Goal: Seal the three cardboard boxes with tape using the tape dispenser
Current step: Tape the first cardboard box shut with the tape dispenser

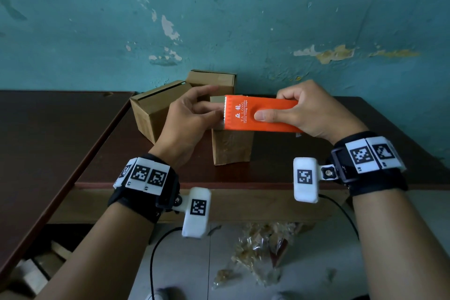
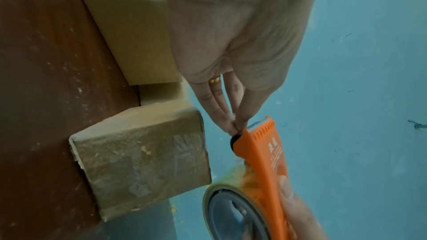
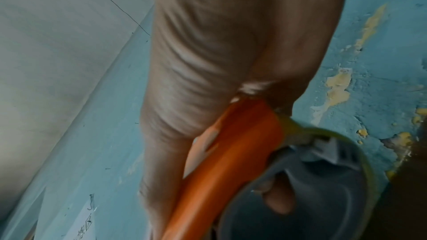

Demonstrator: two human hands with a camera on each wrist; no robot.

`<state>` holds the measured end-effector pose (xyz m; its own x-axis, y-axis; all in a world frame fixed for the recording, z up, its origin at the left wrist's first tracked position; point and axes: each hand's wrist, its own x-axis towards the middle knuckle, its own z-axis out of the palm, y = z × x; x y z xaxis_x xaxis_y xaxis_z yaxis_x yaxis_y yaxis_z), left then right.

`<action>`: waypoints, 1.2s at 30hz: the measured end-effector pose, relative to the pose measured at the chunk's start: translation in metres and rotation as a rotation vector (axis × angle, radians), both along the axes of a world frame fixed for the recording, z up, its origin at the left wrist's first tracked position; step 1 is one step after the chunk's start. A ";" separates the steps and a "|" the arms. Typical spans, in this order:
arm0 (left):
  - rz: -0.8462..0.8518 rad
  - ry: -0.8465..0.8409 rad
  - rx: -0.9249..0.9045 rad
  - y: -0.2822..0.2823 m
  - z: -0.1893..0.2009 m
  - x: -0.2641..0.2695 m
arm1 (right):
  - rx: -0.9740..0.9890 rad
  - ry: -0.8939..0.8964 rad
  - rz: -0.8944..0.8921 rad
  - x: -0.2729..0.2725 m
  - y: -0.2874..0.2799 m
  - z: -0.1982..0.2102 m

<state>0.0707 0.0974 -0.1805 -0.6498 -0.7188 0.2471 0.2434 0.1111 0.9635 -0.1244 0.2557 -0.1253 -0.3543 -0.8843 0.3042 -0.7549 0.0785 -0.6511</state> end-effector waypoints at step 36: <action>0.113 -0.045 0.142 0.002 0.006 -0.007 | -0.079 -0.039 0.023 -0.015 0.000 -0.012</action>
